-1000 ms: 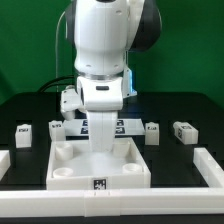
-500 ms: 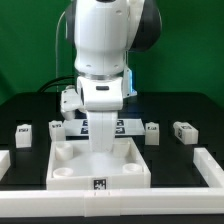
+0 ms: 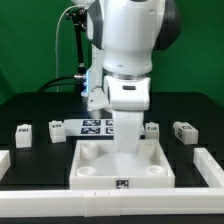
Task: Assemble one leg
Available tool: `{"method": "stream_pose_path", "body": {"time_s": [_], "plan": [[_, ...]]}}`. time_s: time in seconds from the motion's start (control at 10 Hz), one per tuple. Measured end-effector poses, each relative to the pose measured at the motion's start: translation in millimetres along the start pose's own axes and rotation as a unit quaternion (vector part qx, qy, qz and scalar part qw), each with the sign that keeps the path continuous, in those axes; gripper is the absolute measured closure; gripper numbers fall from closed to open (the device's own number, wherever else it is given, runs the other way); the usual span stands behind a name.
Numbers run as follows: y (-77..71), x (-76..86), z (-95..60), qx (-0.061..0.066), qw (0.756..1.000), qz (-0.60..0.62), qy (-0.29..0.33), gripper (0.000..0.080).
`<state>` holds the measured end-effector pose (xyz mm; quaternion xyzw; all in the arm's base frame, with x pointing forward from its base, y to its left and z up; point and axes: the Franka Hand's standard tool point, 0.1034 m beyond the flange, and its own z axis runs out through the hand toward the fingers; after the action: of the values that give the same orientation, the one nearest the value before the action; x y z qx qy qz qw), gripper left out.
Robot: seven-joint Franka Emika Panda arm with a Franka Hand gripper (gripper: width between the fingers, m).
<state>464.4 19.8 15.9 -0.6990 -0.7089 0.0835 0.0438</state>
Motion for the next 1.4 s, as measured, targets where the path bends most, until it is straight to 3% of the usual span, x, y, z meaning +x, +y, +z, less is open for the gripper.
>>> {"method": "stream_pose_path", "body": {"time_s": [0.4, 0.7, 0.8, 0.9, 1.3, 1.4], "plan": [[15.5, 34.1, -5.0, -0.005, 1.0, -0.017, 0.002, 0.0734], [28.0, 43.3, -9.2, -0.009, 1.0, -0.022, 0.004, 0.0734], [28.6, 44.8, -9.5, 0.001, 1.0, -0.021, 0.002, 0.0734], [28.7, 45.6, -9.4, 0.002, 1.0, -0.013, 0.001, 0.0734], [29.7, 53.2, -9.0, -0.004, 1.0, 0.01, 0.002, 0.0734], [29.5, 53.1, -8.6, -0.003, 1.0, 0.01, 0.002, 0.0577]]}}
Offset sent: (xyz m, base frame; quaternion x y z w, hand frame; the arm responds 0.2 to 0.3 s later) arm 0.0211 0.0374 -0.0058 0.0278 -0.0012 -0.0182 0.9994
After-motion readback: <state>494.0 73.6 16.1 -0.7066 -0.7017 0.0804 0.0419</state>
